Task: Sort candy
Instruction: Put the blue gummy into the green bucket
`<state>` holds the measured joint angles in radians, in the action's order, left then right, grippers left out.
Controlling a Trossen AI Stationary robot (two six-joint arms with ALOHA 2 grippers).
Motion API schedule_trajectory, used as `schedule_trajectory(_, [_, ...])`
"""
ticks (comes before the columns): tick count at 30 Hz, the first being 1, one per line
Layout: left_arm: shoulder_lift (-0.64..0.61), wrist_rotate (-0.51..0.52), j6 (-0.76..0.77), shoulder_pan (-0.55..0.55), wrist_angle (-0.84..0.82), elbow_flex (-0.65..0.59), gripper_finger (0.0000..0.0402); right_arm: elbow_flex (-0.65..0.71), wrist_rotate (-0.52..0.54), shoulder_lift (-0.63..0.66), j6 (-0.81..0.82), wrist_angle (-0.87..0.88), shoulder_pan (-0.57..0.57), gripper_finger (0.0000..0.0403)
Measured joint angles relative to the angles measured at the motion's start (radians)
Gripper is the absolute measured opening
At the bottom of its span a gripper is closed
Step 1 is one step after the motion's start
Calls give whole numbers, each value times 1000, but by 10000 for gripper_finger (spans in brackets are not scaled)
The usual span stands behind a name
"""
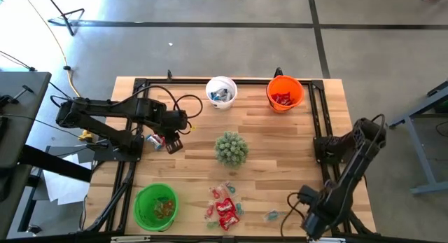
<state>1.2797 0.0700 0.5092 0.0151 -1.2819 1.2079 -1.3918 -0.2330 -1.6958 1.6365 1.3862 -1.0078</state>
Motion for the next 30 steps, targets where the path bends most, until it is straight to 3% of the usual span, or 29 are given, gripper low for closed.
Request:
schedule_trajectory(5, [0, 0, 13, 0, 0, 0, 124, 0, -6, -33, -120, 21, -36, 151])
schedule_trajectory(8, [0, 0, 12, 0, 0, 0, 124, 0, -23, -49, -84, 18, -39, 151])
schedule_trajectory(14, [0, 0, -21, 0, -2, 0, 124, 0, -55, -52, 357, -108, -23, 151])
schedule_trajectory(19, [0, 0, -110, 0, -3, 0, 124, 0, -7, -72, 734, -215, -36, 151])
schedule_trajectory(24, [0, 0, -187, 0, -3, 0, 124, 0, -73, -143, 764, -194, -3, 151])
schedule_trajectory(30, [0, 0, -236, 0, -4, 0, 124, 0, -73, -205, 638, -195, 22, 151])
